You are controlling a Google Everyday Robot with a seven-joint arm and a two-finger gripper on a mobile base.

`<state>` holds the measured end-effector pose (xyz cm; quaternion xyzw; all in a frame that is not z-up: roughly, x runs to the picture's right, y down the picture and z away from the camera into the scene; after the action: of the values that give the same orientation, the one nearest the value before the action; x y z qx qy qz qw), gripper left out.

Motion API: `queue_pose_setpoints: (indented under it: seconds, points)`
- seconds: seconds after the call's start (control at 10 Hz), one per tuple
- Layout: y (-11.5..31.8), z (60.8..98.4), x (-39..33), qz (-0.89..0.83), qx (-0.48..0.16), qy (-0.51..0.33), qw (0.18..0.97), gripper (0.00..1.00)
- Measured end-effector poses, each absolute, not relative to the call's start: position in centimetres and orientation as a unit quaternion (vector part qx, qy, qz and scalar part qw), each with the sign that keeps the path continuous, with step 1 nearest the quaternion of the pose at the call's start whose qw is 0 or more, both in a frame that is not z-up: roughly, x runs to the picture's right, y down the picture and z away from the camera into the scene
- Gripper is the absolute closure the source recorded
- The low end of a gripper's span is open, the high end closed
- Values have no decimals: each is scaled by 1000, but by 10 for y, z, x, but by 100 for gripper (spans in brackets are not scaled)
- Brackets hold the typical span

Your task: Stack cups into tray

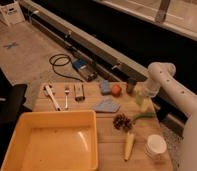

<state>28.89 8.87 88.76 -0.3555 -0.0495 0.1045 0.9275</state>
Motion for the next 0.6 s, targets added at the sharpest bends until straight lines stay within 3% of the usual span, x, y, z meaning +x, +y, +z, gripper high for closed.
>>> queue_pose_setpoints:
  seconds: [0.4, 0.6]
  points:
    - [87, 901, 294, 119, -356, -51, 926, 85]
    - [86, 899, 295, 129, -348, -57, 927, 99]
